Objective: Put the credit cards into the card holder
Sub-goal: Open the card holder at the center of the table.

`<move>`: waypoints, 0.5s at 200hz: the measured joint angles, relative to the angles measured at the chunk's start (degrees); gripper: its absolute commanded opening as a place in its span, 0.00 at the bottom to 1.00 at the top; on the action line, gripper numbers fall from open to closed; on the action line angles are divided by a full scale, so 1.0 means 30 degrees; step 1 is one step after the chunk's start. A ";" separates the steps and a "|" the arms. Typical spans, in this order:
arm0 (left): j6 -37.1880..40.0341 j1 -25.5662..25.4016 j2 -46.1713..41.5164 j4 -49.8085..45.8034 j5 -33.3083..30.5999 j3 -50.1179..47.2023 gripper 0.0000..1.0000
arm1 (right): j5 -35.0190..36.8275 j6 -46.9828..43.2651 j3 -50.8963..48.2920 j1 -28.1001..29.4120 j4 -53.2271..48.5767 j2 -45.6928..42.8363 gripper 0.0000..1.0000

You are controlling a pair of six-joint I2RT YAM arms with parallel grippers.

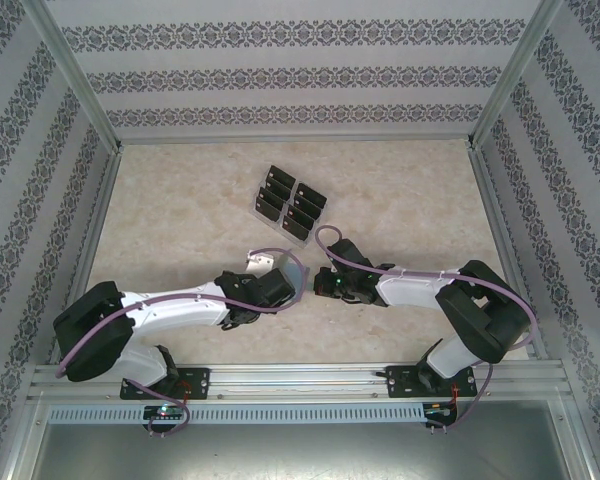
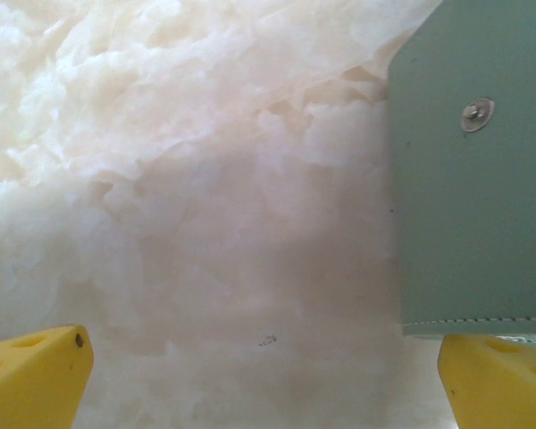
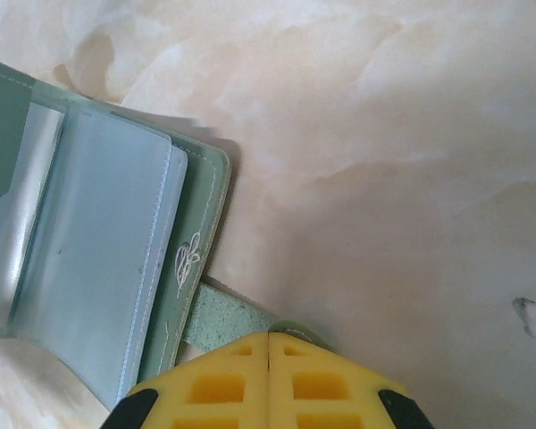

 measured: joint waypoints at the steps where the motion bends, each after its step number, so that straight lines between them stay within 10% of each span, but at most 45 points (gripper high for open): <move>1: -0.0029 0.0000 0.0000 0.0000 0.0000 -0.0007 1.00 | 0.0000 0.0000 0.0000 0.0000 0.0000 0.0000 0.00; 100: -0.3228 0.2470 0.0889 -0.0903 -0.0058 -0.0714 1.00 | -0.0124 -0.0066 0.0000 -0.0153 -0.0029 0.0000 0.00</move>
